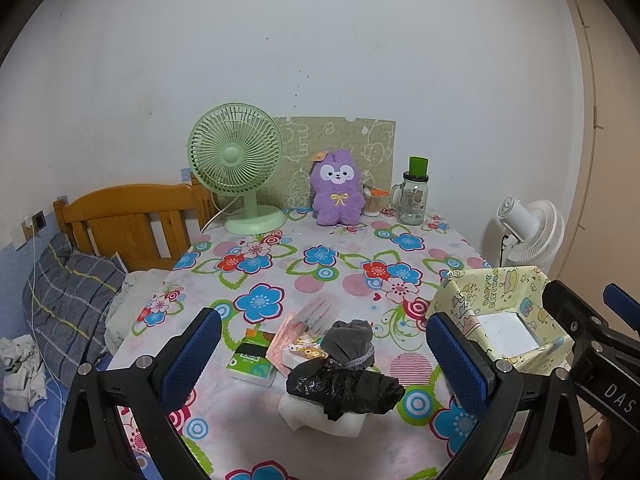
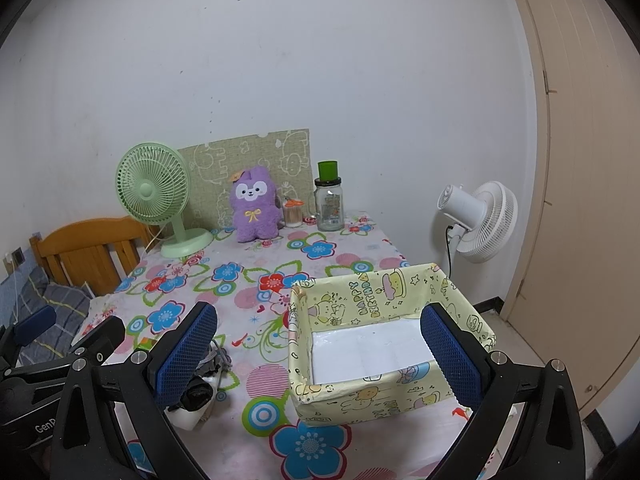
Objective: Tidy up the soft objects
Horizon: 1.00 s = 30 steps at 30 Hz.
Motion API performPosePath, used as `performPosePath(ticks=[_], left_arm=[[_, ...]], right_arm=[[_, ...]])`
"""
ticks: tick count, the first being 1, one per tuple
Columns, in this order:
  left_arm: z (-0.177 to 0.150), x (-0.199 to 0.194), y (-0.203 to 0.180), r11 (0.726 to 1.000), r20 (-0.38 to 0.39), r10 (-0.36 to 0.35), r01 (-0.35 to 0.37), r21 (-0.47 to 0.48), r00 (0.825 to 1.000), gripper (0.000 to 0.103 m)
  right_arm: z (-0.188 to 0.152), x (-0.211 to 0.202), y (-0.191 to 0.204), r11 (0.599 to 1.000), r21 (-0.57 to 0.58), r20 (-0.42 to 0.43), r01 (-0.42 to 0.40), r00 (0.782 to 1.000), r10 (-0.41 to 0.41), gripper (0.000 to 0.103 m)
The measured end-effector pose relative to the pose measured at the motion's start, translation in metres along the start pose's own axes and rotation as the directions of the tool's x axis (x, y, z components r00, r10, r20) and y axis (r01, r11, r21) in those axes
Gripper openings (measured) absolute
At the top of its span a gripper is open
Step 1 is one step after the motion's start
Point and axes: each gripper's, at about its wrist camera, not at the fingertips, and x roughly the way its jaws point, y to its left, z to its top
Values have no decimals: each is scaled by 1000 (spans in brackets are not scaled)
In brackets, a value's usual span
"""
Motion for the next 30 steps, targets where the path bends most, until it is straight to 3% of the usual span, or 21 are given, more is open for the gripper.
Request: performPosePath(ticks=[30], left_arm=[[-2, -1, 2, 1000, 7, 6, -5, -5, 1000, 103]], right_arm=[[1, 1, 0, 1000, -3, -6, -2, 1000, 2, 103]])
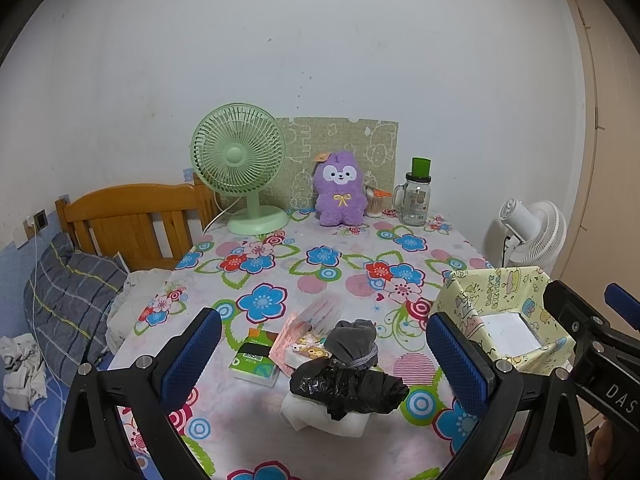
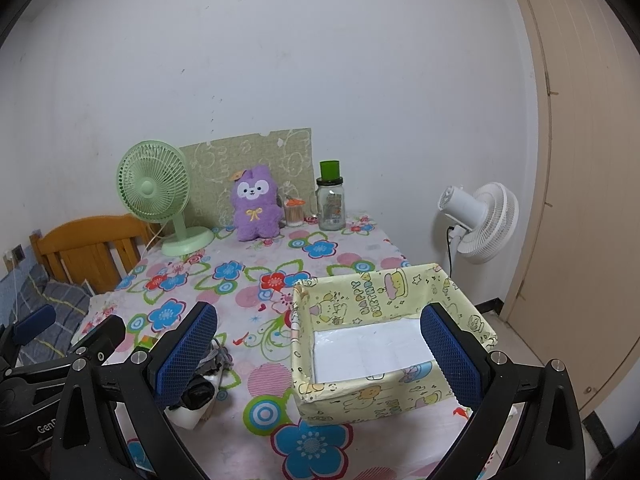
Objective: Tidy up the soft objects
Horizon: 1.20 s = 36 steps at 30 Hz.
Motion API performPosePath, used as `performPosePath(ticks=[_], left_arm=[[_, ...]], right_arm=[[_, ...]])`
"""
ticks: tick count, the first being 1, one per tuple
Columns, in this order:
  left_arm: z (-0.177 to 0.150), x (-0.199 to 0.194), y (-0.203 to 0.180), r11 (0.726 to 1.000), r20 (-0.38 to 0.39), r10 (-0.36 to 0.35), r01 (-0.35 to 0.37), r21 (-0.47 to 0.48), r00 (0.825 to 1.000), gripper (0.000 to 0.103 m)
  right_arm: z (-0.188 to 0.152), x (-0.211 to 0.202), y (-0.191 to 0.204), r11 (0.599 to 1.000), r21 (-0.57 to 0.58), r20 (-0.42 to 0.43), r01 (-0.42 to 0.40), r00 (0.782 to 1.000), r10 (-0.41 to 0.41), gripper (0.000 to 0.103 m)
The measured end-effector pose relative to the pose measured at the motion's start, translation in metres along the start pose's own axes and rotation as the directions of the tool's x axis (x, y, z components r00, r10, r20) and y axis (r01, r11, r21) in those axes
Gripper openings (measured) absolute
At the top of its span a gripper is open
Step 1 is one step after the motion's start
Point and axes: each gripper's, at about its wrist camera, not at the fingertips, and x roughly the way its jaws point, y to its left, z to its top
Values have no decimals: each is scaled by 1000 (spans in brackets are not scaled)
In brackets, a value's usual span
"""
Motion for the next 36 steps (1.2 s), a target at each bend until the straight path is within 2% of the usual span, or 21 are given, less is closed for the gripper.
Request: performPosePath(ticks=[11, 14, 24, 36], left_arm=[[-3, 7, 4, 1000, 0, 21, -21, 15, 1000, 103], [-4, 9, 5, 1000, 1, 24, -24, 18, 1000, 99], [-8, 31, 21, 1000, -45, 17, -17, 7, 999, 93], [-21, 66, 48, 999, -127, 32, -33, -4, 991, 87]], right_arm=[[1, 6, 9, 1000, -7, -15, -7, 1000, 7, 103], [1, 9, 13, 1000, -9, -18, -16, 1000, 16, 103], [-4, 30, 39, 998, -37, -55, -58, 997, 56, 101], [-19, 68, 75, 991, -53, -152, -119, 982, 110, 96]])
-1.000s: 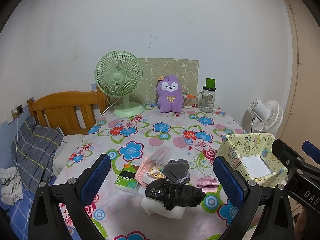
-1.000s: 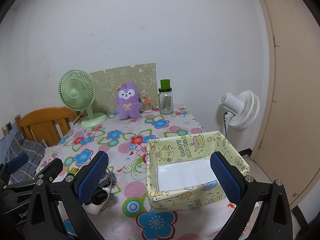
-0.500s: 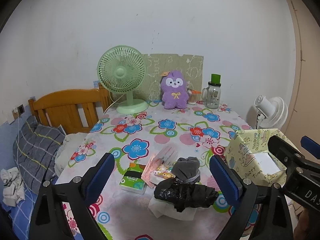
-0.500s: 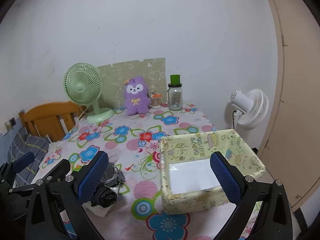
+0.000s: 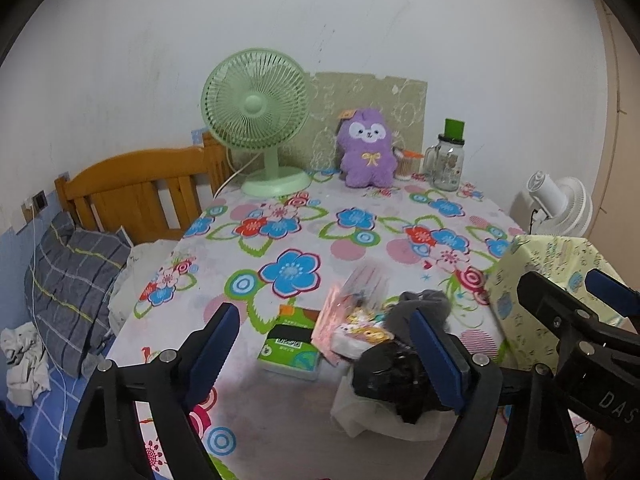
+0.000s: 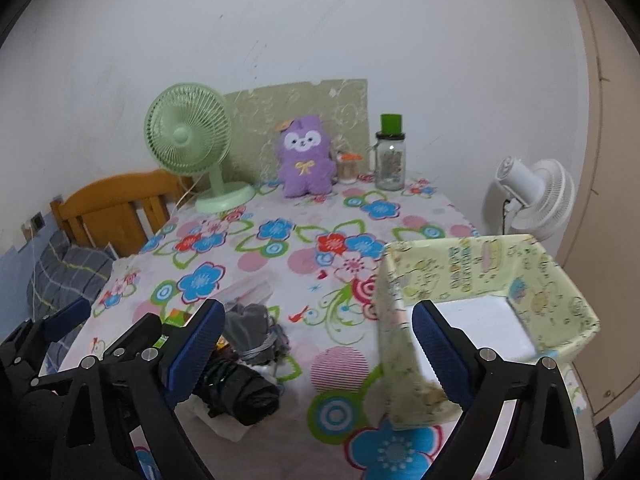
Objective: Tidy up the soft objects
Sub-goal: 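Move both tools toward the black cloth bundle with the grey sock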
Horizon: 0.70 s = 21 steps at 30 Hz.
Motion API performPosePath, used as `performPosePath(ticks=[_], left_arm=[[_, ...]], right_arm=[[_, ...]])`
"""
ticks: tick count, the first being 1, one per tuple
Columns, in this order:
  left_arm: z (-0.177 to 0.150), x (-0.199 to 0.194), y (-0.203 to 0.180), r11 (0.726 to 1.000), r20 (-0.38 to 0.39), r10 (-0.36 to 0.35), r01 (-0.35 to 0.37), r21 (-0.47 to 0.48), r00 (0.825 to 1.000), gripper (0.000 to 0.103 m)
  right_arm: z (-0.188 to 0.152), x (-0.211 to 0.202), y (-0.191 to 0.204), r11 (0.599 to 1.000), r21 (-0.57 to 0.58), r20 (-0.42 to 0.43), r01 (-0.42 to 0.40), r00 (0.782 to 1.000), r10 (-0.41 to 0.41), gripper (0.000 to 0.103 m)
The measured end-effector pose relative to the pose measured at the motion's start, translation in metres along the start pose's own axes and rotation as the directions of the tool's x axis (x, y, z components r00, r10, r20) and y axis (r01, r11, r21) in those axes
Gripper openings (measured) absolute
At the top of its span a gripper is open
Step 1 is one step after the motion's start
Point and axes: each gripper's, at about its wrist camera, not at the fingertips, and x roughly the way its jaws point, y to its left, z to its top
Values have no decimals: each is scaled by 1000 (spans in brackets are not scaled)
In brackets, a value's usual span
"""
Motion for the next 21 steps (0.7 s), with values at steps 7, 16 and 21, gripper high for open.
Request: performPosePath(ticks=[7, 16, 21], left_arm=[[-8, 18, 9, 1000, -55, -8, 7, -2, 998, 86], [-16, 39, 12, 999, -115, -37, 36, -8, 993, 85], [-17, 51, 14, 999, -138, -52, 50, -16, 989, 85]], right_arm=[[-3, 23, 19, 999, -27, -55, -24, 998, 23, 94], [-8, 49, 36, 997, -53, -117, -47, 992, 41, 91], [-11, 66, 43, 996, -60, -162, -59, 986, 48, 88]])
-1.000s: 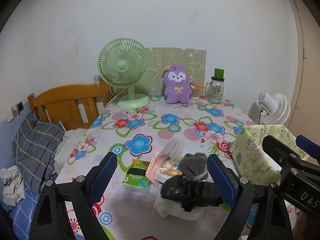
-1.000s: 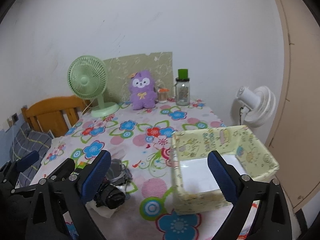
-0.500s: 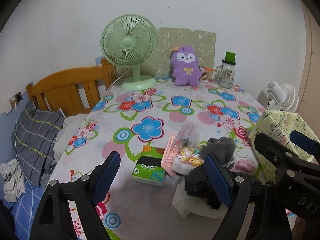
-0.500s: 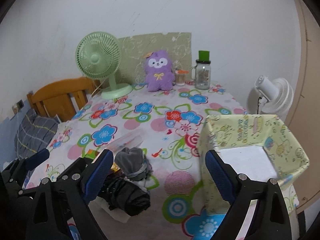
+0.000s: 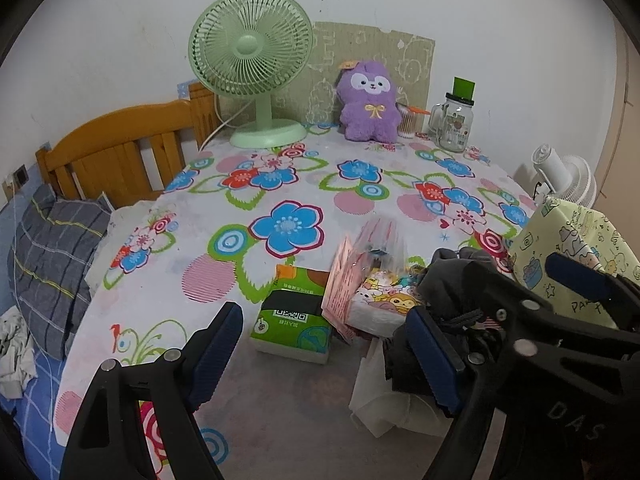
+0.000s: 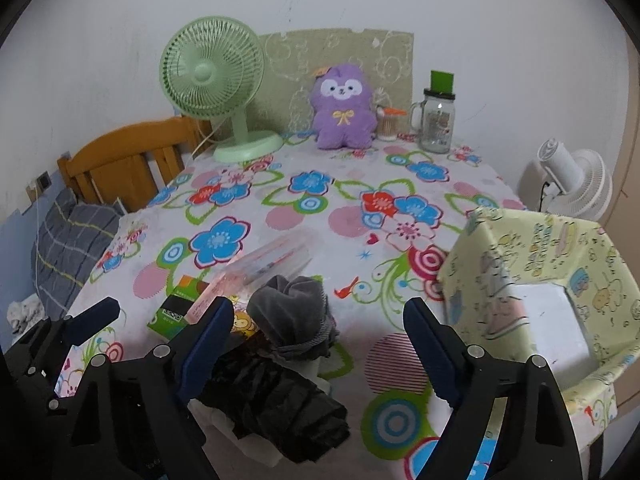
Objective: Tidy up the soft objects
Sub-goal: 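Move both tools toward the black cloth bundle with the grey sock, then grasp the grey sock with the right tool while the left tool grasps the black cloth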
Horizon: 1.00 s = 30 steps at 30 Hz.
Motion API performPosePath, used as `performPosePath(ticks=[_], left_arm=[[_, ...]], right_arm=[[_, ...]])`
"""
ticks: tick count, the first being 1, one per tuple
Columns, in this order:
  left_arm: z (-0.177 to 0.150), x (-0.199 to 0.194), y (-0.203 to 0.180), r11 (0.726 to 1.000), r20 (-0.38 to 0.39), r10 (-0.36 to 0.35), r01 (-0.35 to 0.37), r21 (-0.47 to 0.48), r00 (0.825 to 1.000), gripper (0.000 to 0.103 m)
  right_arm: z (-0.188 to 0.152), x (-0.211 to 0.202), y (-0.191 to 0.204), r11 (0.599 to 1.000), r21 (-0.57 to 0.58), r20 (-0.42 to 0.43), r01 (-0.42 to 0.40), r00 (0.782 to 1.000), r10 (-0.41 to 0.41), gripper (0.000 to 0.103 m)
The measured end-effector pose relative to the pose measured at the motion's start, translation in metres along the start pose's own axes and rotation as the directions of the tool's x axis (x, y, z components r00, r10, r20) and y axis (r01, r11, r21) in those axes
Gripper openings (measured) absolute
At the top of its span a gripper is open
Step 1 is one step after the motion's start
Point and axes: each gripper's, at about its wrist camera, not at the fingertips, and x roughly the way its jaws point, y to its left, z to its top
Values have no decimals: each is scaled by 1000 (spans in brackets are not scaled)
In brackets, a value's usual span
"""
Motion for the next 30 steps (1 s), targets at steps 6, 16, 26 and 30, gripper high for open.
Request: performPosePath(ticks=[6, 16, 26, 30], left_arm=[[0, 14, 3, 1000, -29, -14, 14, -7, 999, 84], [0, 30, 5, 1000, -69, -14, 14, -3, 998, 83], [2, 31, 4, 999, -72, -30, 29, -15, 997, 83], [3, 26, 0, 999, -67, -39, 38, -14, 997, 83]], right_arm=[[1, 19, 5, 1000, -7, -39, -7, 999, 7, 83], [2, 45, 11, 999, -2, -104, -41, 994, 41, 64], [3, 47, 6, 999, 14, -110, -41, 993, 42, 49], [5, 38, 1, 999, 21, -86, -37, 996, 38, 49]])
